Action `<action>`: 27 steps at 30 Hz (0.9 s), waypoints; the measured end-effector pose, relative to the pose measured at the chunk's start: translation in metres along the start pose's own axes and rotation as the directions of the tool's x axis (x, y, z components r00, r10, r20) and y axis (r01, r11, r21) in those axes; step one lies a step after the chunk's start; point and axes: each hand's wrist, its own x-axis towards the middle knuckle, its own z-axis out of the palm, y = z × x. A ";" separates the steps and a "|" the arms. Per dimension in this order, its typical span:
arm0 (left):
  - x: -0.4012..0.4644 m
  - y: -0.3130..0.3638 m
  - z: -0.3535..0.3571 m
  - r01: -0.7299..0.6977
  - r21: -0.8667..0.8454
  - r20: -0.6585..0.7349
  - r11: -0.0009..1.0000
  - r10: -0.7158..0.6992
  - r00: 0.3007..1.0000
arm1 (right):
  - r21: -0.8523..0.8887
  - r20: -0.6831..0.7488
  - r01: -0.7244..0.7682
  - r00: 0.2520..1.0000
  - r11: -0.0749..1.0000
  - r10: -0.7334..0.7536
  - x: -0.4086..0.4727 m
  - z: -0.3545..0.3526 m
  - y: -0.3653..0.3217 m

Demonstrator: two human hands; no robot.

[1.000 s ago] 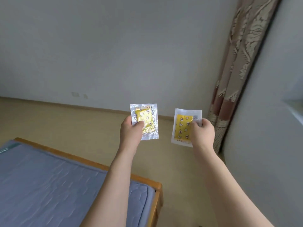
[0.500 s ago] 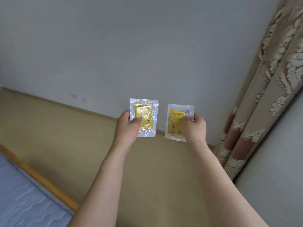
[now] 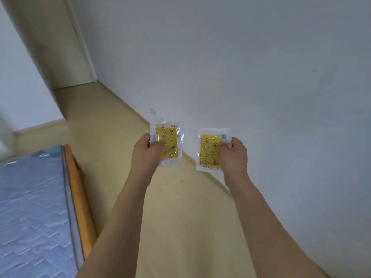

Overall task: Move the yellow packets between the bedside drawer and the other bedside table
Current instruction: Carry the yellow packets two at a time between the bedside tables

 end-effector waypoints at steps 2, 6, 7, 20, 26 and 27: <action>0.041 0.003 -0.007 -0.006 -0.011 -0.081 1.000 0.005 0.997 | -0.017 0.063 0.017 0.998 1.000 -0.016 0.032 0.038 -0.005; 0.106 -0.005 -0.020 0.015 -0.001 -0.179 1.000 -0.015 0.984 | -0.038 0.174 -0.009 0.985 0.999 0.016 0.091 0.106 -0.007; 0.124 -0.010 -0.023 0.025 -0.001 -0.208 1.000 -0.024 0.978 | -0.033 0.193 -0.016 0.981 0.999 0.022 0.107 0.124 -0.006; 0.445 -0.013 -0.016 -0.007 0.158 -0.425 0.987 0.074 0.902 | 0.038 0.422 0.022 0.906 0.999 -0.036 0.358 0.392 -0.047; 0.560 -0.016 -0.070 0.022 0.178 -0.562 0.984 0.083 0.823 | 0.050 0.561 0.028 0.826 0.998 -0.051 0.415 0.541 -0.072; 0.578 -0.022 -0.083 0.037 0.169 -0.594 0.985 0.072 0.801 | 0.044 0.580 0.029 0.813 0.999 -0.049 0.422 0.568 -0.073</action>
